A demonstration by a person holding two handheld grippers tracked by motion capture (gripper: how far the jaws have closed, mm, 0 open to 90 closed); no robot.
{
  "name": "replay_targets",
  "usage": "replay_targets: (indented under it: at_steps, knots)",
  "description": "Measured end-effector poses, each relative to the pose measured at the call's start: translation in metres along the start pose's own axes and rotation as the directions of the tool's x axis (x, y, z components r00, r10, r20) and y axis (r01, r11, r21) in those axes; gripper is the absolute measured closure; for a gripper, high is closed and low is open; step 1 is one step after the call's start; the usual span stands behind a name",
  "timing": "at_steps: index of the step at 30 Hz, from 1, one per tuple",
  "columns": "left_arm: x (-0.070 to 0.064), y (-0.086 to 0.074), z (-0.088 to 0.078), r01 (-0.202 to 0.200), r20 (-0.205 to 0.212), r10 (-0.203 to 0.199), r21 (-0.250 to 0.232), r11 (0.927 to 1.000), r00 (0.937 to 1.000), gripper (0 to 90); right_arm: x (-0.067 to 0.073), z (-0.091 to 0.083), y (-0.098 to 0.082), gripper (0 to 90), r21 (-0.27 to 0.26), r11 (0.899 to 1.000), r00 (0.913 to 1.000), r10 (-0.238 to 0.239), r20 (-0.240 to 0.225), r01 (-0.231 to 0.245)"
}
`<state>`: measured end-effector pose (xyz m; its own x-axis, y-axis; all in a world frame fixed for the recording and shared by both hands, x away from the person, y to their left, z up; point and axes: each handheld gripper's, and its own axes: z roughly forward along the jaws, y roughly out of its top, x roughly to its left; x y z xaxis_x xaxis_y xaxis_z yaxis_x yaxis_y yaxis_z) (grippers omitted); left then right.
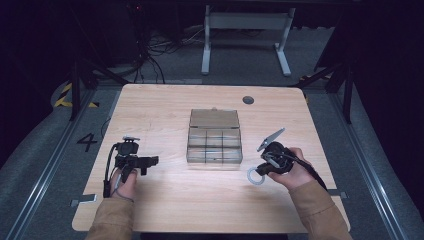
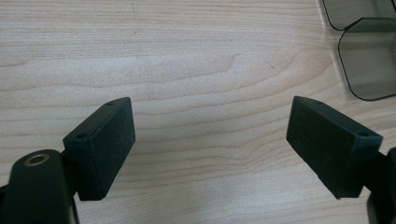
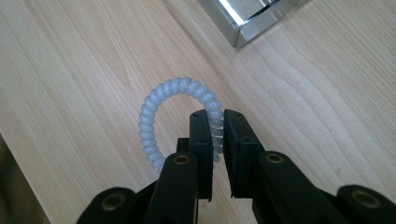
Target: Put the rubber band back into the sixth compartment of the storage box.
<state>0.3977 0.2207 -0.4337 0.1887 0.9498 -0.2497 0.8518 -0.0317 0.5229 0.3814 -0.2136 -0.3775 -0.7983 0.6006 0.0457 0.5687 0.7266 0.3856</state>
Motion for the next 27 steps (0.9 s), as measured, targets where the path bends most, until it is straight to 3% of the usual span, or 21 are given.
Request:
replay_targets:
  at_steps: [27]
  knots:
    - [0.001,-0.001,-0.002,0.009,-0.008,-0.009,-0.007,0.9999,0.9999,16.1,-0.007,-0.025,0.013,82.6,-0.074,0.997,0.9996,0.01,0.028,-0.008]
